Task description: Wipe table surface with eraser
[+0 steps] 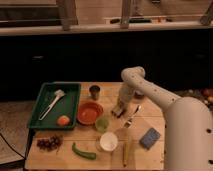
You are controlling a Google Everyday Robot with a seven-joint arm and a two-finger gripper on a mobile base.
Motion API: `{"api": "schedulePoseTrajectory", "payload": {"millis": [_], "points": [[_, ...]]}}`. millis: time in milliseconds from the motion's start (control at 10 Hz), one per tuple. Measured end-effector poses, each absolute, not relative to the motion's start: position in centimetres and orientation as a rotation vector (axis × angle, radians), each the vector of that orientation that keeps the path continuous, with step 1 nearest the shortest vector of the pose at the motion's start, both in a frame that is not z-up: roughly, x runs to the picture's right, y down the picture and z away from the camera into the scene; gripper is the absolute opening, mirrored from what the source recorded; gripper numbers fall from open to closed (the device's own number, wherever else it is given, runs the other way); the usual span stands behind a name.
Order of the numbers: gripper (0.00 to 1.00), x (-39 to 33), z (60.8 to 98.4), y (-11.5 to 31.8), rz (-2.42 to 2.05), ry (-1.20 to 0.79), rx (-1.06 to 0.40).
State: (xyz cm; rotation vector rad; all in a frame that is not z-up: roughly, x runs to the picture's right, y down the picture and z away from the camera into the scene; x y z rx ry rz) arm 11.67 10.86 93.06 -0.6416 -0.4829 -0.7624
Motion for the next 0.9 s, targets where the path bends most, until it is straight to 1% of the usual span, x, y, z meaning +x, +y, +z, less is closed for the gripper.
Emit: {"api": "schedulePoseTrajectory", "payload": {"millis": [300, 600, 900], "points": [[0.00, 9.6, 93.0, 10.4, -0.787, -0.522, -0.621], [0.00, 8.3, 91.3, 11.1, -0.824, -0.579, -0.602], [0.00, 9.0, 89.4, 12.8, -0.839, -0.605, -0.618]]}}
